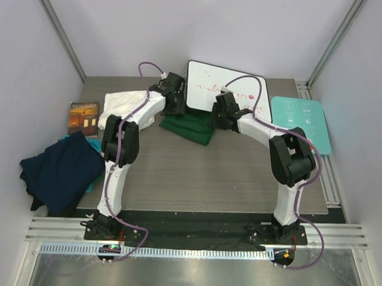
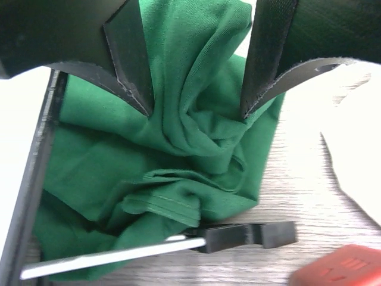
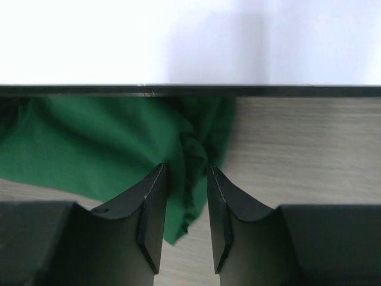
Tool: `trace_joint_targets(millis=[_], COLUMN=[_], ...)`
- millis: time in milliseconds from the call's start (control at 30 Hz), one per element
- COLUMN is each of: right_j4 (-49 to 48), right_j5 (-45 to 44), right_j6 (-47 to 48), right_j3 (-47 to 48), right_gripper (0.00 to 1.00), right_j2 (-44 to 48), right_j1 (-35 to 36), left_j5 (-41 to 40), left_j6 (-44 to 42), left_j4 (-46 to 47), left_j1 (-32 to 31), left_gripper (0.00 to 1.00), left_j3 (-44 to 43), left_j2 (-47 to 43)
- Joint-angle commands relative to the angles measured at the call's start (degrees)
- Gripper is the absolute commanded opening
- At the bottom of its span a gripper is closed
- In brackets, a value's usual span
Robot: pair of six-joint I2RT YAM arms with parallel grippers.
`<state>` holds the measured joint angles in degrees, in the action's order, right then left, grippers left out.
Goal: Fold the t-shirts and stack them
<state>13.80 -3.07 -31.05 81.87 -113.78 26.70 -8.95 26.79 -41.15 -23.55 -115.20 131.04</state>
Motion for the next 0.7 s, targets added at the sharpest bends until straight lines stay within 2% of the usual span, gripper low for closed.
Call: trace_joint_targets(millis=[0,167,300,467,667], right_j4=[-1.8,-2.6,-1.7,0.6,0.8], right_j5=[-5.3,-4.4,3.5,11.5,10.4], right_j6=[3.0,5.0,6.0,6.3,7.8], right_j3=[-4.4,-10.6,-12.7,-12.7,-9.4], right_gripper=[0.37,0.37,0.36,0.37,0.37], right_j2=[10.5,20.1,23.5,21.6,14.7], right_j1=[-0.7,-0.7,-0.5,1.0,4.4], left_j5=[-7.3,-9.1,-8.6,-5.8,-2.5], left_j6=[-0.7,-0.2,1.2,2.7,5.3], left_j4=[2.9,5.9,9.0,10.6,11.6], left_j1=[1.3,1.4,1.4,1.3,0.9], left_gripper=[0.61,0.61,0.62,0.62,0.60], left_j3=[4.3,15.7,24.9,31.2,35.1], left_j2=[-8.4,-19.2,-26.7,-30.4,-31.4])
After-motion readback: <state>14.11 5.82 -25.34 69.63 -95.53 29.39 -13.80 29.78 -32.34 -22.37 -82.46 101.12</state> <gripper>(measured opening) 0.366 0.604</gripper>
